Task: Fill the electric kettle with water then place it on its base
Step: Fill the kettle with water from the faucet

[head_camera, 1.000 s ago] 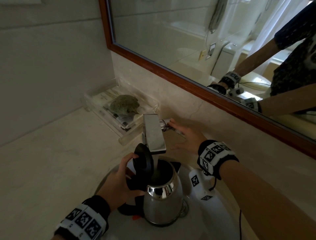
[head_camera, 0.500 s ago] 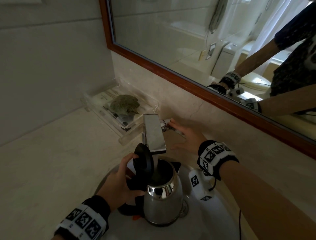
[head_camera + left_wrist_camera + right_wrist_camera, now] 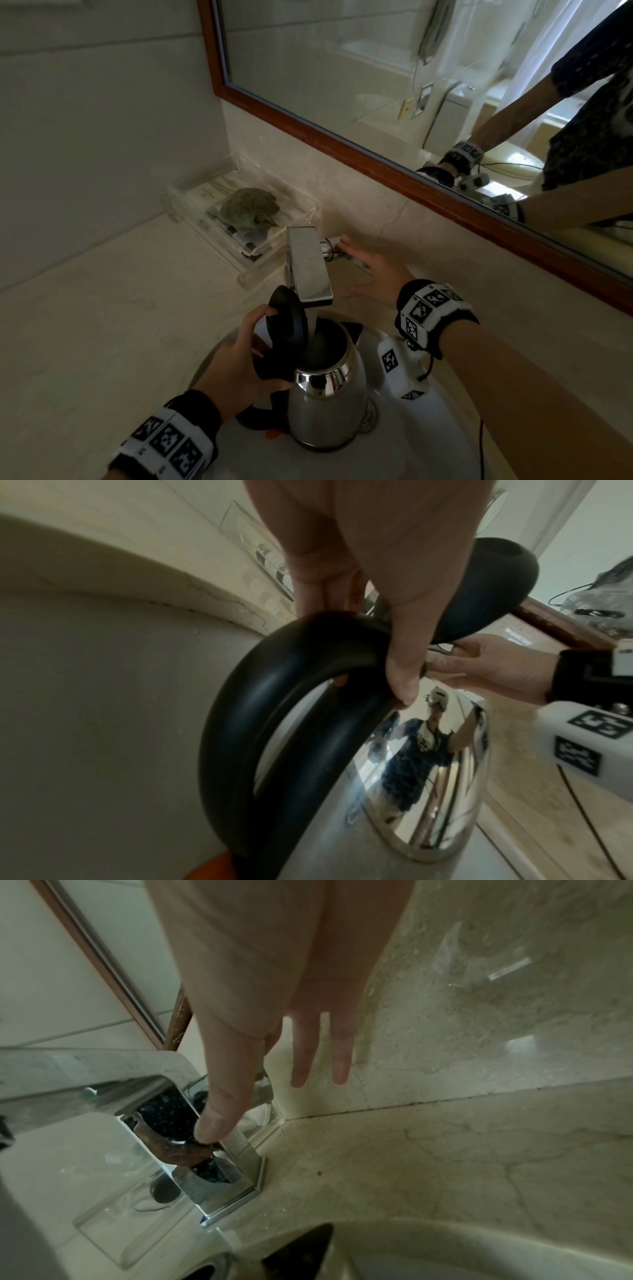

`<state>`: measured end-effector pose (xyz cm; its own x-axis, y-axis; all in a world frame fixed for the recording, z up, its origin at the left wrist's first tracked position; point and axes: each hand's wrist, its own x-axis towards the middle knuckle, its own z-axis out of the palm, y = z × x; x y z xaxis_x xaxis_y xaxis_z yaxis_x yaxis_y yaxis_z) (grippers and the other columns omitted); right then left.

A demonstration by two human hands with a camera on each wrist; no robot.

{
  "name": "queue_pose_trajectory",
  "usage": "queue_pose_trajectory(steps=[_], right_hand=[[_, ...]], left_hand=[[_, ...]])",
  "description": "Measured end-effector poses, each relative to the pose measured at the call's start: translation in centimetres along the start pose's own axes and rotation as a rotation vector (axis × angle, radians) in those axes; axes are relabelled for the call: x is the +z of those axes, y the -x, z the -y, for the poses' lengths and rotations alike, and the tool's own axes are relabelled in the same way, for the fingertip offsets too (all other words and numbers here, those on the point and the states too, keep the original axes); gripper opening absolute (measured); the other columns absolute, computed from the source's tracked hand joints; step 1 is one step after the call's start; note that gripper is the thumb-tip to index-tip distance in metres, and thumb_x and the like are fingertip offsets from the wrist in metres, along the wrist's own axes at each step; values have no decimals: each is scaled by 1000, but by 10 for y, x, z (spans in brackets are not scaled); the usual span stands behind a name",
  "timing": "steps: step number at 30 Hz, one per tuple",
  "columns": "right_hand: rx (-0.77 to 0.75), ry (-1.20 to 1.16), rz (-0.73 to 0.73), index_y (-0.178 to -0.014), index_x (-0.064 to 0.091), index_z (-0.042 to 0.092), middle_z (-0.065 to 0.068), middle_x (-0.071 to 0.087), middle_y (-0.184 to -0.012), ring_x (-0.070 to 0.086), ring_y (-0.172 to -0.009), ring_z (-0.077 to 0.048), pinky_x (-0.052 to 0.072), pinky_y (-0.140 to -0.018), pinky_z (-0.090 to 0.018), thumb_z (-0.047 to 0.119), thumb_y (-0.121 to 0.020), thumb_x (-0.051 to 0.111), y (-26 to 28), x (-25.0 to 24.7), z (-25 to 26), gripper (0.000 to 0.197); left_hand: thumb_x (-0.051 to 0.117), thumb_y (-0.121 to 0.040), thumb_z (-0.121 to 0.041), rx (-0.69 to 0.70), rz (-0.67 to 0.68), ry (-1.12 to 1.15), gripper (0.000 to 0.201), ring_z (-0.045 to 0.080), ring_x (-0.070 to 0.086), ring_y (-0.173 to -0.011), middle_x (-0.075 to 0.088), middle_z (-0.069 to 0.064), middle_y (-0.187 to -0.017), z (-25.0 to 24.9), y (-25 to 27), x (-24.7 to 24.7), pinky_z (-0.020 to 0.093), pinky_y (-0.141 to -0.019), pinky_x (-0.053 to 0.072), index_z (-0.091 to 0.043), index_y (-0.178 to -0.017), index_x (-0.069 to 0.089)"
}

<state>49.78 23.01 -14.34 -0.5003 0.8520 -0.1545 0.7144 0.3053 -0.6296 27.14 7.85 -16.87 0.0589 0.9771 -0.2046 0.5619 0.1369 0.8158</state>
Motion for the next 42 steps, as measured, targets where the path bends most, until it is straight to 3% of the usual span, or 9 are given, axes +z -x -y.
queue_pose_trajectory(steps=[4, 11, 18, 24, 28, 34, 42], right_hand=[[-2, -1, 3, -146, 22, 24, 9, 15, -157, 20, -143, -8, 19, -113, -20, 19, -74, 77, 0, 0, 1, 91], [13, 3, 4, -146, 23, 26, 11, 16, -157, 22, -143, -10, 23, -118, -30, 22, -74, 77, 1, -1, 2, 90], [-1, 45, 8, -147, 21, 22, 9, 15, -157, 22, -143, -9, 21, -116, -25, 22, -74, 76, 2, -2, 5, 91], [4, 23, 5, -147, 23, 22, 9, 16, -157, 23, -143, -11, 23, -119, -32, 22, -73, 78, 0, 0, 3, 92], [16, 27, 8, -147, 21, 24, 11, 15, -157, 23, -143, -10, 23, -118, -29, 23, -73, 78, -1, 0, 3, 93], [13, 21, -2, -147, 22, 24, 11, 15, -157, 21, -143, -8, 20, -117, -24, 23, -72, 78, 0, 0, 3, 93], [21, 39, 7, -147, 21, 24, 10, 15, -157, 23, -143, -10, 24, -118, -31, 25, -72, 78, 0, 0, 5, 93]], left_hand=[[84, -58, -19, -11, -2, 10, 105, 12, 59, -84, 55, -12, -88, 0, 0, 0, 21, -76, 48, -34, -133, 13], [84, -59, -20, -20, 5, 5, 107, 13, 59, -90, 54, -9, -92, 1, 0, 0, 24, -81, 50, -34, -135, 10], [84, -59, -21, -14, 4, 7, 106, 15, 61, -94, 55, -10, -94, 4, -1, 2, 22, -80, 49, -37, -134, 10], [84, -58, -23, -21, 2, 8, 107, 16, 61, -93, 56, -9, -95, 3, 0, 2, 23, -80, 49, -37, -133, 10], [84, -59, -22, -24, 7, -7, 106, 10, 60, -83, 56, -12, -89, 2, 1, 2, 16, -72, 47, -38, -133, 10], [84, -59, -21, -14, -3, -17, 105, 13, 60, -85, 54, -12, -88, 1, 1, 1, 19, -74, 47, -34, -134, 12], [84, -58, -20, -18, 4, -20, 107, 3, 61, -77, 56, -16, -86, 2, 1, 2, 11, -64, 46, -36, -134, 11]])
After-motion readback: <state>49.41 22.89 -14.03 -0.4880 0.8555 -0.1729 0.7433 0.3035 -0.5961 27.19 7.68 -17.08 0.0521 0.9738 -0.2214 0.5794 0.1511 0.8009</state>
